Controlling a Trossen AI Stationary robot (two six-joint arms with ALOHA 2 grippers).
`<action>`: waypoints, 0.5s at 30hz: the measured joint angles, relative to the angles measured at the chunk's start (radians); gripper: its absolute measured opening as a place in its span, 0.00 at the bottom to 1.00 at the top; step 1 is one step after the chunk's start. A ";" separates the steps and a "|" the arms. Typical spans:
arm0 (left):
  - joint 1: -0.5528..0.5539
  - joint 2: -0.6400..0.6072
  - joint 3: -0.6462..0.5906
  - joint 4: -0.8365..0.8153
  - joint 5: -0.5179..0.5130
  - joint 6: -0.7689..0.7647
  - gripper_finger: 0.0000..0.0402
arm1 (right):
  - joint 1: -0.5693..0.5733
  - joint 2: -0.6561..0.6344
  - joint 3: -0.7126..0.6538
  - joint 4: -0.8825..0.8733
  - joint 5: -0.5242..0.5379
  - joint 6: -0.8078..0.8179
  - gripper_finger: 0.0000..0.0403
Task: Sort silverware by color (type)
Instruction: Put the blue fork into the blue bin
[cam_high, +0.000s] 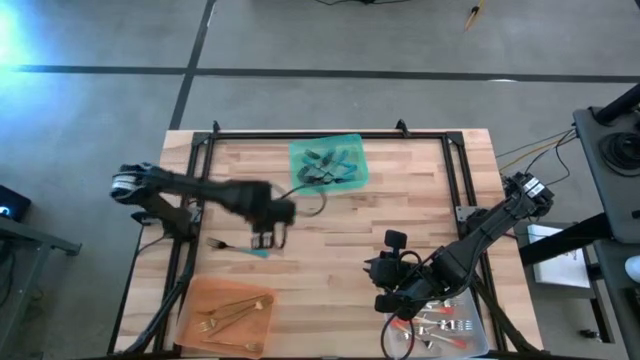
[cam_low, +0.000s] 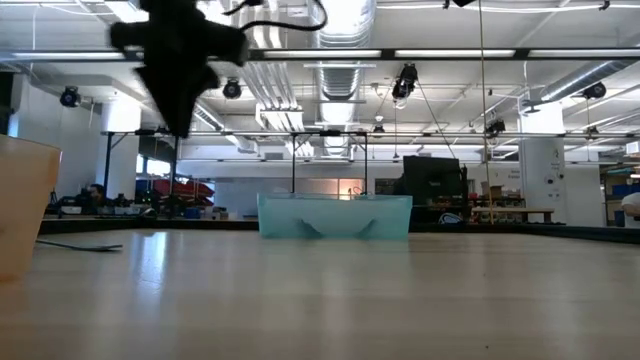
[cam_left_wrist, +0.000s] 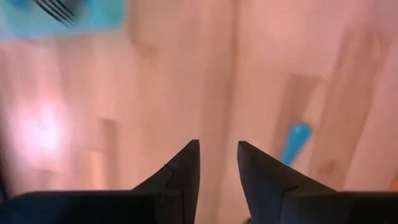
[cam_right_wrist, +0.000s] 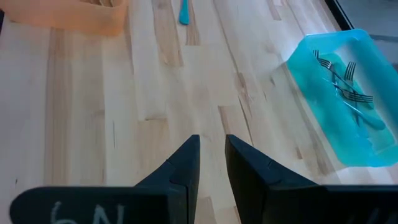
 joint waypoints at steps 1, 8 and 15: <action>-0.027 -0.034 -0.070 0.038 0.007 -0.038 0.23 | 0.000 0.000 0.000 0.001 0.000 0.000 0.17; -0.121 -0.295 -0.546 0.426 0.212 -0.323 0.27 | 0.000 0.000 0.000 0.004 0.000 0.000 0.17; -0.135 -0.446 -0.736 0.500 0.264 -0.332 0.28 | 0.000 0.000 0.000 0.004 0.000 0.000 0.17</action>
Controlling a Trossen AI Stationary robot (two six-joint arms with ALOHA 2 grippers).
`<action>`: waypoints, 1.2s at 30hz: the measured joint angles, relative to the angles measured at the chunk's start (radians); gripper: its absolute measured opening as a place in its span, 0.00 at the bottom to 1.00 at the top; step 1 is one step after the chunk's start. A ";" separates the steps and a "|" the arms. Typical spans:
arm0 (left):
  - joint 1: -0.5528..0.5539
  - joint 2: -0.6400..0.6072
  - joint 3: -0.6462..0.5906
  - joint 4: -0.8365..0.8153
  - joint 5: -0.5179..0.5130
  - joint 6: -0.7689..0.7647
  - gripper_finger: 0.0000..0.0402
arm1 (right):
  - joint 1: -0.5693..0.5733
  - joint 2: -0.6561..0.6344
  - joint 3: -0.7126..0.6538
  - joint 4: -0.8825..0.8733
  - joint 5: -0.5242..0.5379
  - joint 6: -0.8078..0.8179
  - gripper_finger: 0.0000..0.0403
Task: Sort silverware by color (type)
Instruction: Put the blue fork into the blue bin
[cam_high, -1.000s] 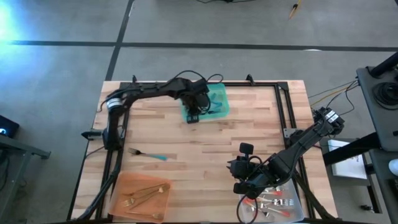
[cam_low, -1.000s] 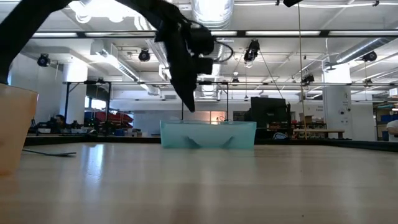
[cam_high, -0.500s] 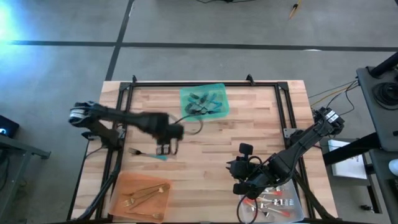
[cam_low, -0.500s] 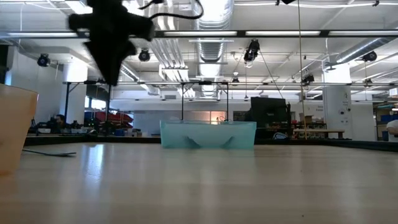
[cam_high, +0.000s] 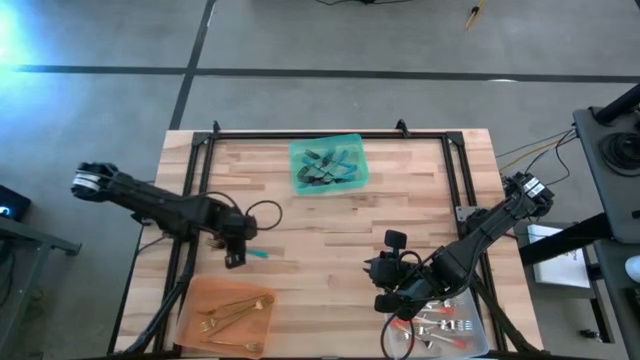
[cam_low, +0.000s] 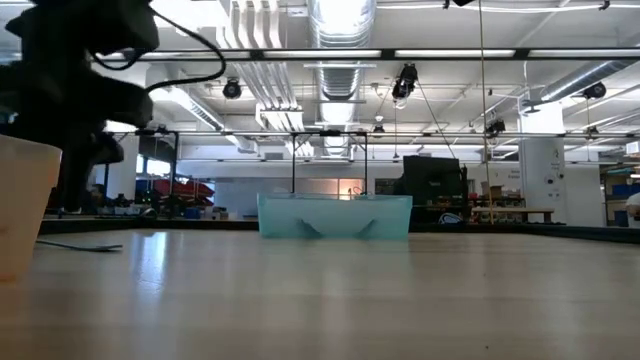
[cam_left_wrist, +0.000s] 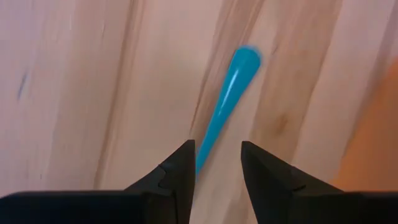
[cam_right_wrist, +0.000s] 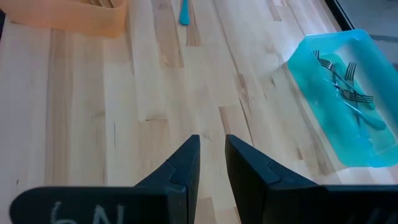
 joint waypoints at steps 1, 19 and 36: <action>-0.002 -0.010 -0.018 0.002 0.000 0.002 0.28 | 0.000 0.000 0.000 0.000 0.000 0.000 0.17; -0.009 0.115 -0.114 0.031 -0.018 -0.030 0.28 | -0.007 0.000 0.000 0.011 0.087 0.000 0.17; -0.010 0.220 -0.004 -0.004 -0.075 -0.059 0.01 | -0.007 0.000 0.000 0.016 0.085 0.000 0.17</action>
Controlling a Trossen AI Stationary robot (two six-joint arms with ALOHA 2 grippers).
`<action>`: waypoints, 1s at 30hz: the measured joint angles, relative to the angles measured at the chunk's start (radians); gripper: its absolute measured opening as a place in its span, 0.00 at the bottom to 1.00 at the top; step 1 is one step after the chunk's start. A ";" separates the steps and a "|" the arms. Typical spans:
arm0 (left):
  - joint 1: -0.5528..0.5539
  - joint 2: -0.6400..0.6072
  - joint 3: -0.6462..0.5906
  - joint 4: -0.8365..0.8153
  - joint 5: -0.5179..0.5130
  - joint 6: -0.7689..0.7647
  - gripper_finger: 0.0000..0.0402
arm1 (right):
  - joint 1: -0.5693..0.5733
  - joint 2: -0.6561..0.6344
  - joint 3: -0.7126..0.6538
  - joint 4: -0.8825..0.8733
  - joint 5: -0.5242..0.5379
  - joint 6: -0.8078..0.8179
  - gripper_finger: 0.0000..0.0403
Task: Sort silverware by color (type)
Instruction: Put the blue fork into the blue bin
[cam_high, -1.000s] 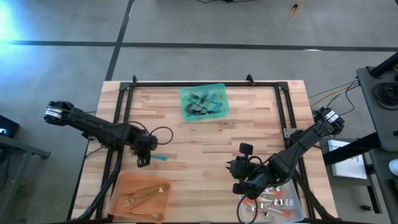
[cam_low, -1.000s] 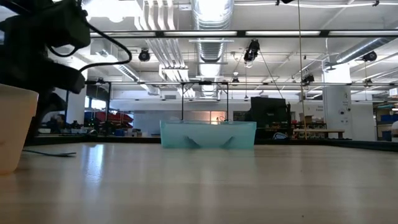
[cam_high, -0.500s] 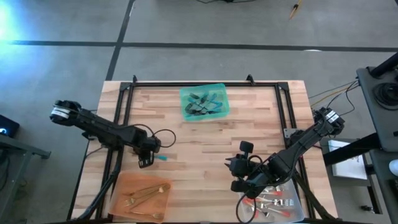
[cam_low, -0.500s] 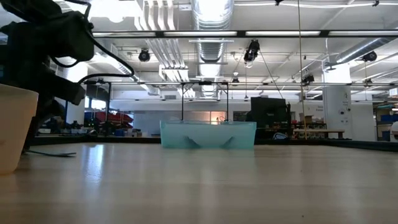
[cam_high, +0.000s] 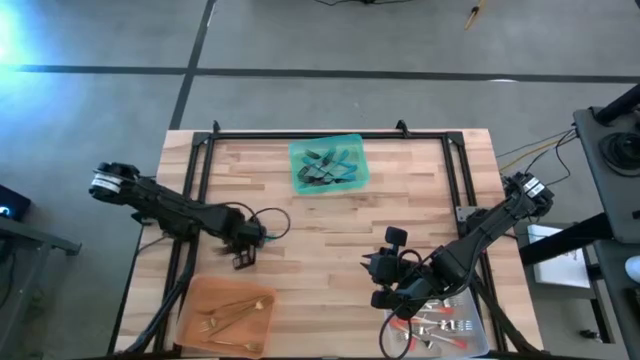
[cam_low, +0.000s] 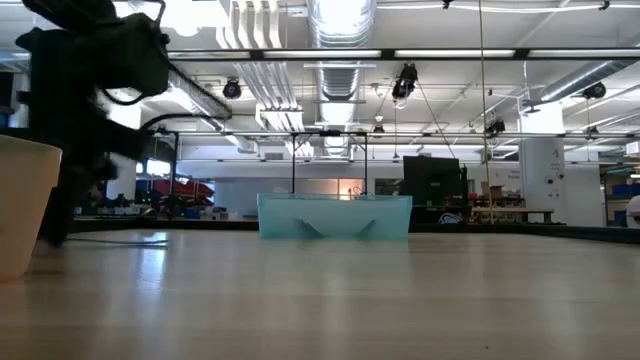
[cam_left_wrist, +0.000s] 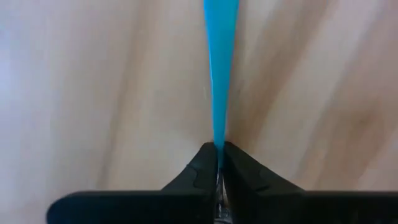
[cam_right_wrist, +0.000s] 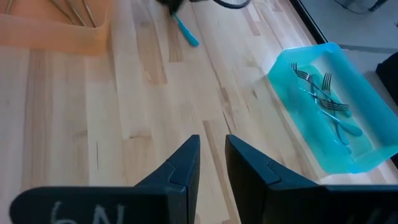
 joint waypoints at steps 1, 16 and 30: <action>0.001 0.002 0.018 0.010 -0.030 -0.009 0.00 | 0.000 0.000 0.000 0.001 0.000 0.000 0.17; 0.118 0.037 0.433 0.032 -0.371 0.299 0.00 | 0.000 0.000 0.000 0.007 -0.003 0.000 0.17; 0.522 0.370 0.772 0.218 -0.099 0.765 0.00 | 0.000 0.000 0.000 0.008 -0.003 0.000 0.17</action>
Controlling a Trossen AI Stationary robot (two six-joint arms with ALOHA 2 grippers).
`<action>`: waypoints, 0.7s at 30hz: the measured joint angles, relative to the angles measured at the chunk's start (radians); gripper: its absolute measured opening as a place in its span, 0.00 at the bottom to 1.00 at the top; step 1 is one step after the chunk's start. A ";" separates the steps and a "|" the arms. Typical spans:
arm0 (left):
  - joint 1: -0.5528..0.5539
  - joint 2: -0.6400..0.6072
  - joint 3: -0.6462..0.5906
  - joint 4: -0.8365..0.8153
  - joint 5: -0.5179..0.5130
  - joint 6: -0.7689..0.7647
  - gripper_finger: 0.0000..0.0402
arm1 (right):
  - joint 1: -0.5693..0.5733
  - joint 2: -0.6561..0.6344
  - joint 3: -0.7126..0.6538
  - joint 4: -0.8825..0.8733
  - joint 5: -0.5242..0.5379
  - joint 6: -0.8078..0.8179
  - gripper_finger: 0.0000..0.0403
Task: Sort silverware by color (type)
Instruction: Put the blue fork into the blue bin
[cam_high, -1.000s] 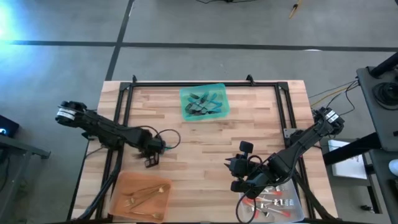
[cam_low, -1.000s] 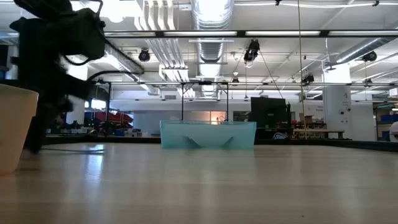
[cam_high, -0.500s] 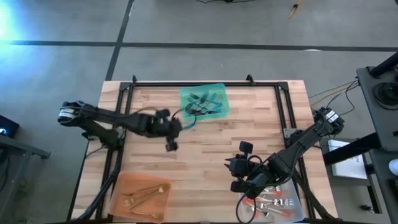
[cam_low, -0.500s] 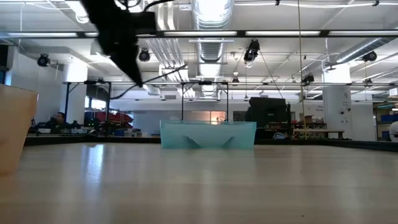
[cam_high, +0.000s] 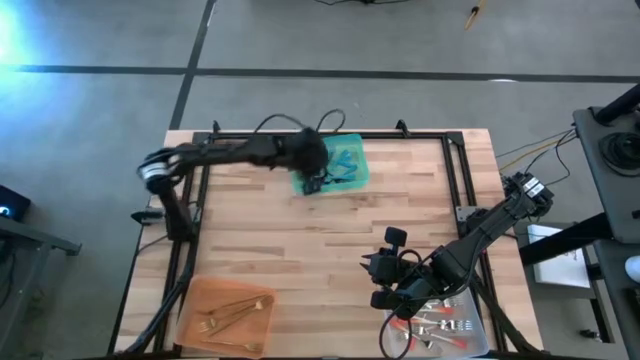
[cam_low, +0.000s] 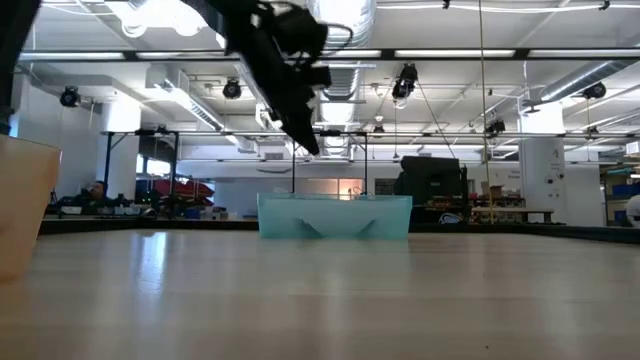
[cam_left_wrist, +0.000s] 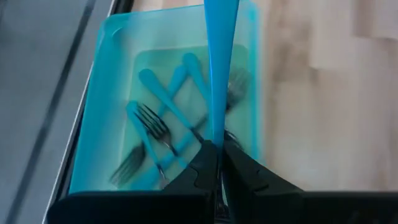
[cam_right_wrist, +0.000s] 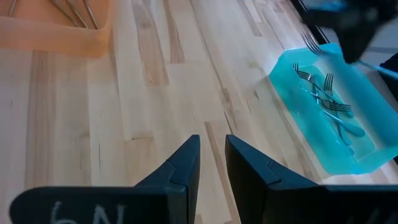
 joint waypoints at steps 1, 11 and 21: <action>0.024 0.038 0.033 -0.002 0.022 0.001 0.00 | 0.000 0.000 0.000 0.000 0.000 0.000 0.17; 0.142 0.369 0.397 -0.218 0.160 -0.004 0.00 | 0.000 0.000 0.000 0.000 0.001 0.000 0.17; 0.148 0.522 0.620 -0.424 0.180 0.023 0.09 | 0.000 0.000 0.000 0.000 0.004 0.000 0.17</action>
